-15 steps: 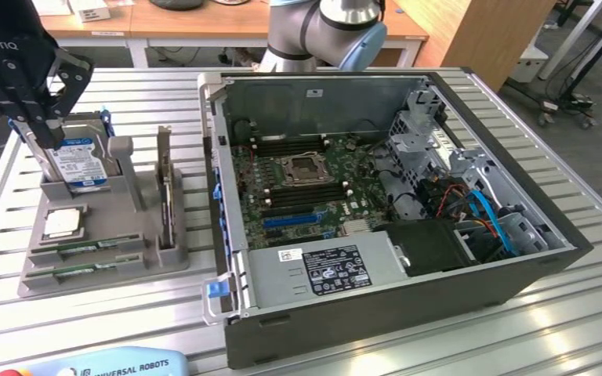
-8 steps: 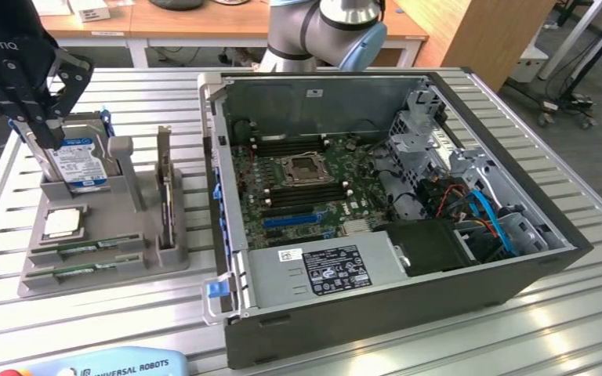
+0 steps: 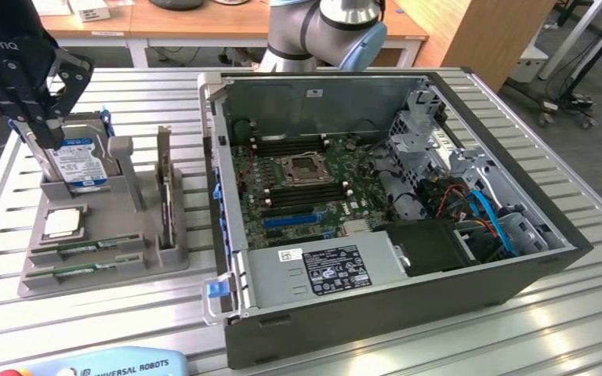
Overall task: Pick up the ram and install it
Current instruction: 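Pick up the ram and move it above insertion slot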
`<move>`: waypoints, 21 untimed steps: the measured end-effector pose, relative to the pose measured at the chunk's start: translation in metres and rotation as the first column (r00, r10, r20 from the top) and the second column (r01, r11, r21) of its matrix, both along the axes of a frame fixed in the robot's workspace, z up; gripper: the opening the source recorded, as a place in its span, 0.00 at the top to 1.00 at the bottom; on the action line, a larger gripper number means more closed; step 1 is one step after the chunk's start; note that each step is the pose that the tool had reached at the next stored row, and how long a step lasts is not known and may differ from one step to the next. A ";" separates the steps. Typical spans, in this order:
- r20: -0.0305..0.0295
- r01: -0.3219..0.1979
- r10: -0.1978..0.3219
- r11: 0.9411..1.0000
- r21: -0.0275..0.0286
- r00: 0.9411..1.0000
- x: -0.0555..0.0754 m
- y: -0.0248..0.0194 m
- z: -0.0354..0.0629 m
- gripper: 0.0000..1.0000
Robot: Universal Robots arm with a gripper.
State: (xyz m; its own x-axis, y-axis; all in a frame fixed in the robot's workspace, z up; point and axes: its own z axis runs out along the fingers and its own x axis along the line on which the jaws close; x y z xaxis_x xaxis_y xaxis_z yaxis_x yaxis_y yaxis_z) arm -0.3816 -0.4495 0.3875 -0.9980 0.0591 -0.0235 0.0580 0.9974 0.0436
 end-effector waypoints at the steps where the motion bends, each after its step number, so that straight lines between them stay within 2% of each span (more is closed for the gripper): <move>1: 0.000 -0.006 0.006 1.000 0.000 1.000 0.000 0.0000 0.0000 0.90; 6: 0.000 -0.058 0.058 0.998 0.000 0.998 0.000 0.0000 0.0000 0.90; 12: 0.000 -0.118 0.118 0.993 0.000 0.993 0.000 0.0000 -0.0001 0.90; 21: 0.000 -0.204 0.204 0.979 0.000 0.979 0.000 0.0000 0.0000 0.90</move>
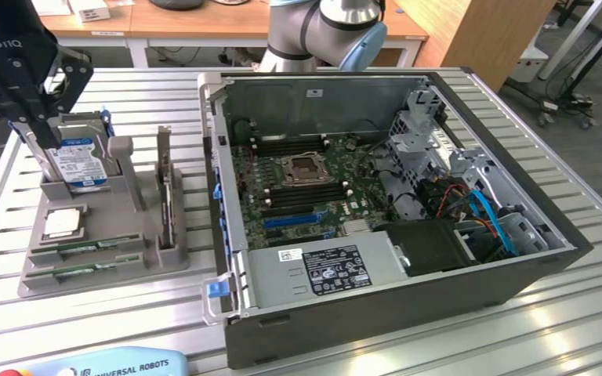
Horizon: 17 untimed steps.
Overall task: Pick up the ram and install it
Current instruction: 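Pick up the ram and move it above insertion slot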
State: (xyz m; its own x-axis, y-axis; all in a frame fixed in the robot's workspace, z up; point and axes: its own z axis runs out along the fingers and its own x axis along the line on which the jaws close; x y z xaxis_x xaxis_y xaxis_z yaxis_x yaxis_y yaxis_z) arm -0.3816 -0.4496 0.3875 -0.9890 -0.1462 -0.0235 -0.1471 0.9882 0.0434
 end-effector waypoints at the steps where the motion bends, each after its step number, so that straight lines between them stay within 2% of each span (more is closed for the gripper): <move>1: 0.000 -0.010 0.010 1.000 0.000 1.000 0.000 0.0000 0.0000 0.90; 5: 0.000 -0.058 0.058 0.998 0.000 0.998 0.000 0.0000 0.0000 0.90; 9: 0.000 -0.123 0.123 0.992 0.000 0.992 0.000 0.0000 0.0000 0.90; 12: 0.000 -0.177 0.177 0.984 0.000 0.984 0.000 0.0000 -0.0001 0.90; 17: 0.000 -0.265 0.265 0.964 0.000 0.964 0.000 0.0000 -0.0001 0.90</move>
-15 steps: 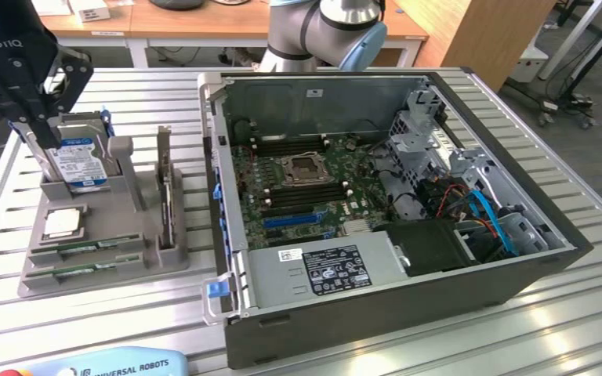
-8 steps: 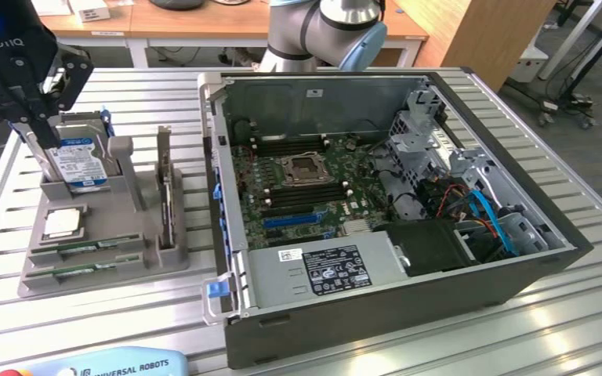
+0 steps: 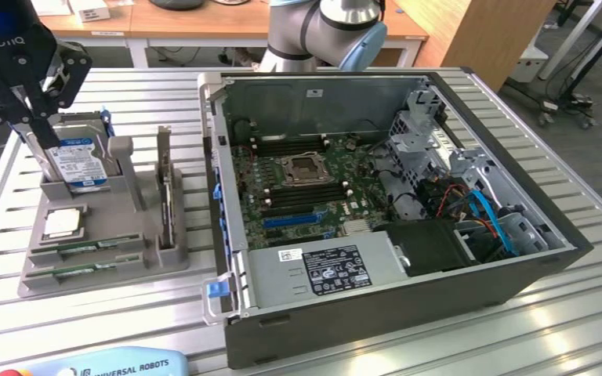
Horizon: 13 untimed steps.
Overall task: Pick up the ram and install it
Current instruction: 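Pick up the ram and move it above insertion slot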
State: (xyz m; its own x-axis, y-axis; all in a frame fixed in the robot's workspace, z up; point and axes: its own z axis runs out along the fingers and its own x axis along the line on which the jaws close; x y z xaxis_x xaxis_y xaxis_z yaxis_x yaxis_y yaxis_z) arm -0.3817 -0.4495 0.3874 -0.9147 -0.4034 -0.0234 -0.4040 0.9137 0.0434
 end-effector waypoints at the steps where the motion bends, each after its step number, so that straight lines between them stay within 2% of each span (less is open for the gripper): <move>1: 0.000 -0.018 0.018 1.000 0.000 1.000 0.000 0.0000 0.0000 0.90; 4: 0.000 -0.074 0.074 0.997 0.000 0.997 0.000 0.0000 0.0000 0.90; 7: 0.000 -0.127 0.127 0.992 0.000 0.992 0.000 0.0000 0.0000 0.90; 10: 0.000 -0.181 0.181 0.983 0.000 0.983 0.000 0.0000 -0.0001 0.90; 13: 0.000 -0.233 0.233 0.973 0.000 0.973 0.000 0.0000 -0.0001 0.90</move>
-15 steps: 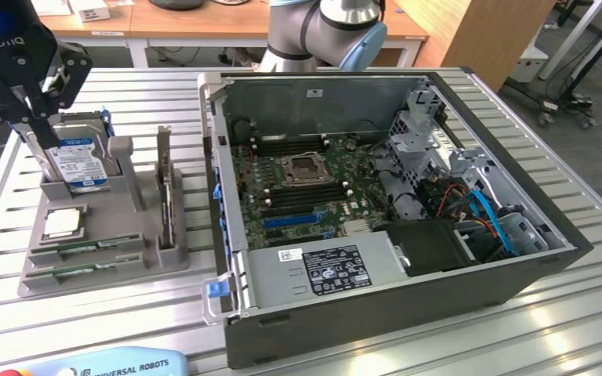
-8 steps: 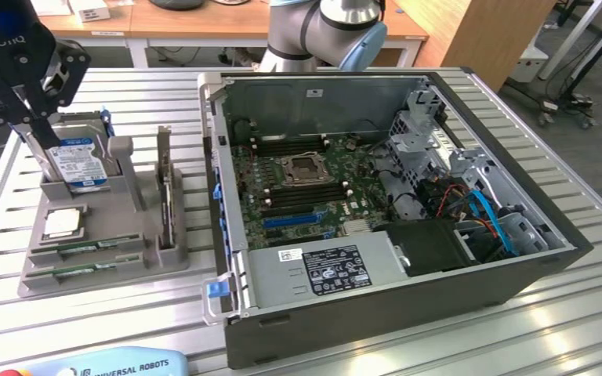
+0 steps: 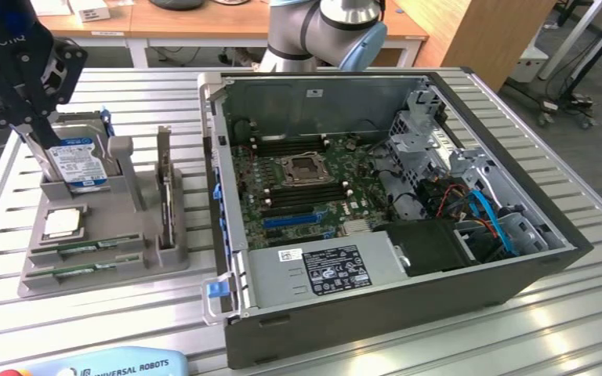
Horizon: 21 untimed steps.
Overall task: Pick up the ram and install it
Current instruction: 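Pick up the ram and move it above insertion slot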
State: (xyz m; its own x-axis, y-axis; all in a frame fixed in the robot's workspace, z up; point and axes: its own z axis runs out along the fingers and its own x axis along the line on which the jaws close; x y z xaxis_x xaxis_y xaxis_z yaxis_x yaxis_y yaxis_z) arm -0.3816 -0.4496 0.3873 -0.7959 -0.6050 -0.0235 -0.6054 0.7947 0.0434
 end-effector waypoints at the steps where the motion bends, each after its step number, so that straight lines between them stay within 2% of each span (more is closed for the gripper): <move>1: 0.000 -0.016 0.016 1.000 0.000 1.000 0.000 0.0000 0.0000 0.90; 5: 0.000 -0.085 0.085 0.996 0.000 0.996 0.000 0.0000 0.0000 0.90; 10: 0.000 -0.165 0.165 0.986 0.000 0.986 0.000 0.0000 0.0000 0.90; 15: 0.000 -0.234 0.234 0.972 0.000 0.972 0.000 0.0000 0.0000 0.90; 21: 0.000 -0.315 0.315 0.949 0.000 0.949 0.000 0.0000 0.0000 0.90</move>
State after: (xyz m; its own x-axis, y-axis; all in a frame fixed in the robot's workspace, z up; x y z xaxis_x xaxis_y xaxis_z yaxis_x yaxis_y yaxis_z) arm -0.3816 -0.4496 0.3873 -0.5651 -0.8247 -0.0234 -0.8247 0.5639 0.0434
